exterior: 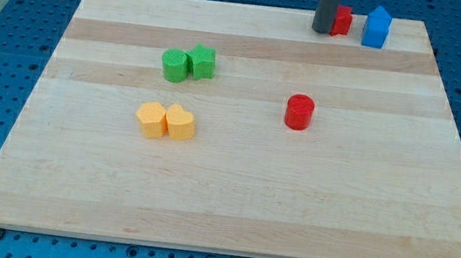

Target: Move the red circle to the center of the board

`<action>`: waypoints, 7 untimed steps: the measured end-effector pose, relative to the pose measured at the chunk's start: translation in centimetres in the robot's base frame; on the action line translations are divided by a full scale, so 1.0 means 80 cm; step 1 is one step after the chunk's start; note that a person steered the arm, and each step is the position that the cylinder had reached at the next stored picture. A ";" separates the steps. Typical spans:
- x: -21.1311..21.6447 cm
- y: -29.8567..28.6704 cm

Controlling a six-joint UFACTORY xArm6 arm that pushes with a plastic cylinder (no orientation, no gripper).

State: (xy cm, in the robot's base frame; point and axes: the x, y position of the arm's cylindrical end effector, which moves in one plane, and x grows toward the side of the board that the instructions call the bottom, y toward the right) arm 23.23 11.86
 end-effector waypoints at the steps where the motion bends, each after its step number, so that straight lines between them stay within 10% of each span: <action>1: -0.007 0.022; 4: 0.041 0.008; 7: 0.164 0.163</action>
State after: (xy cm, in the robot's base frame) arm 36.36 24.87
